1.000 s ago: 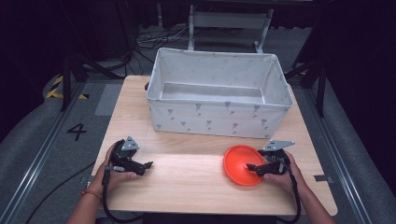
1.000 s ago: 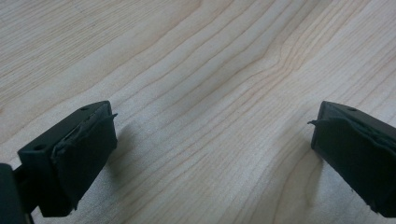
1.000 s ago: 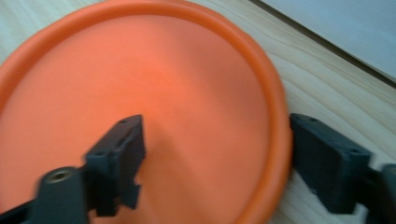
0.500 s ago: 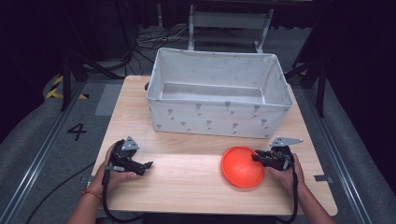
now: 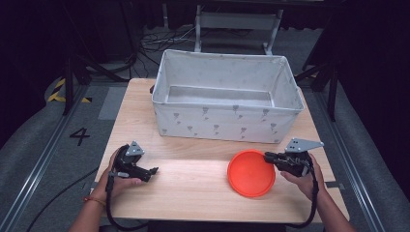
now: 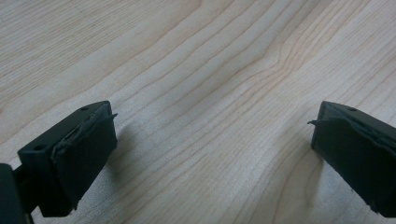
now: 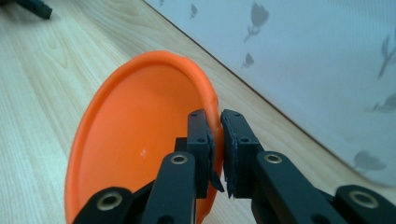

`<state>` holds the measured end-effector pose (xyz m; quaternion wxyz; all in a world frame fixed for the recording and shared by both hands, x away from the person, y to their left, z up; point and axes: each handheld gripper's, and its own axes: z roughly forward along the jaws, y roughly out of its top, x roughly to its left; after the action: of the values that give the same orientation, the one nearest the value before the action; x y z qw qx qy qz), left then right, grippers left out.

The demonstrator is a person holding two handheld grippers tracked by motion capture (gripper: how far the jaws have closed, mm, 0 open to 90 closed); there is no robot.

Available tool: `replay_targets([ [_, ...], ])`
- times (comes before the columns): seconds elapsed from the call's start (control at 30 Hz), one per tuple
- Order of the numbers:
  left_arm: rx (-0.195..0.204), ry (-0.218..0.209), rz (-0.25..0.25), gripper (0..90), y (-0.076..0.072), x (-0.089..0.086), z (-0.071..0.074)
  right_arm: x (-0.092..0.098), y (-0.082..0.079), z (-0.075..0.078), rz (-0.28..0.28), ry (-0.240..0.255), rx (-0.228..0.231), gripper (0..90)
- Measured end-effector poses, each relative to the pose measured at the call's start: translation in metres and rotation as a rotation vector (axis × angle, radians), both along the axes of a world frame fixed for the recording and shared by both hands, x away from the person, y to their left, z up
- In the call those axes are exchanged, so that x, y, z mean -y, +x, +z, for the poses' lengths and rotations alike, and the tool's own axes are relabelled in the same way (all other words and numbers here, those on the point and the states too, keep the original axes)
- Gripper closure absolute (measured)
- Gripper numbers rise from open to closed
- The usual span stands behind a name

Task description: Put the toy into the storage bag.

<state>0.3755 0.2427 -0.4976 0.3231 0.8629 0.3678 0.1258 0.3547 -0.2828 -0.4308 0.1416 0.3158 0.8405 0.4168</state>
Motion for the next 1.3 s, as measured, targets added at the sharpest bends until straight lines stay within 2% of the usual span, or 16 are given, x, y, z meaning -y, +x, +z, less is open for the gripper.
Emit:
replay_targets([
  [0.1, 0.001, -0.002, 0.001, 0.5, 0.000, 0.000, 0.000, -0.006, -0.005, 0.012, 0.033, -0.032, 0.037, 82.5],
  [0.17, 0.000, -0.001, 0.001, 0.5, 0.000, 0.000, 0.000, -0.007, -0.006, 0.016, 0.039, -0.036, 0.044, 82.5],
  [0.2, 0.001, -0.002, 0.001, 0.5, 0.000, 0.000, 0.000, -0.010, -0.008, 0.025, 0.056, -0.053, 0.057, 82.6],
  [0.27, 0.000, 0.000, 0.001, 0.5, 0.000, 0.000, 0.000, -0.011, -0.009, 0.032, 0.065, -0.076, 0.070, 82.6],
  [0.3, 0.000, 0.000, 0.001, 0.5, 0.000, 0.000, 0.000, -0.011, -0.009, 0.032, 0.065, -0.076, 0.070, 82.6],
  [0.37, 0.000, 0.000, 0.000, 0.5, 0.000, 0.000, 0.000, -0.014, -0.009, 0.046, 0.077, -0.120, 0.088, 82.7],
  [0.4, 0.000, 0.000, 0.001, 0.5, 0.000, 0.000, 0.000, -0.014, -0.009, 0.046, 0.077, -0.120, 0.088, 82.7],
  [0.43, 0.001, -0.001, 0.000, 0.5, 0.000, 0.000, 0.000, -0.016, -0.010, 0.054, 0.085, -0.148, 0.096, 82.7],
  [0.57, 0.000, -0.001, 0.001, 0.5, 0.000, 0.000, 0.000, -0.017, -0.010, 0.064, 0.095, -0.178, 0.106, 82.8],
  [0.77, 0.000, -0.001, 0.003, 0.5, 0.000, 0.000, 0.000, -0.015, -0.009, 0.085, 0.119, -0.195, 0.118, 82.8],
  [0.97, -0.002, -0.002, 0.003, 0.5, 0.000, 0.000, 0.000, -0.009, -0.005, 0.103, 0.141, -0.195, 0.111, 82.8],
  [1.17, -0.001, -0.002, 0.003, 0.5, 0.000, 0.000, 0.000, -0.001, -0.001, 0.132, 0.168, -0.201, 0.121, 82.8],
  [1.3, -0.002, -0.002, 0.003, 0.5, 0.000, 0.000, 0.000, 0.001, 0.002, 0.151, 0.173, -0.211, 0.143, 82.8],
])
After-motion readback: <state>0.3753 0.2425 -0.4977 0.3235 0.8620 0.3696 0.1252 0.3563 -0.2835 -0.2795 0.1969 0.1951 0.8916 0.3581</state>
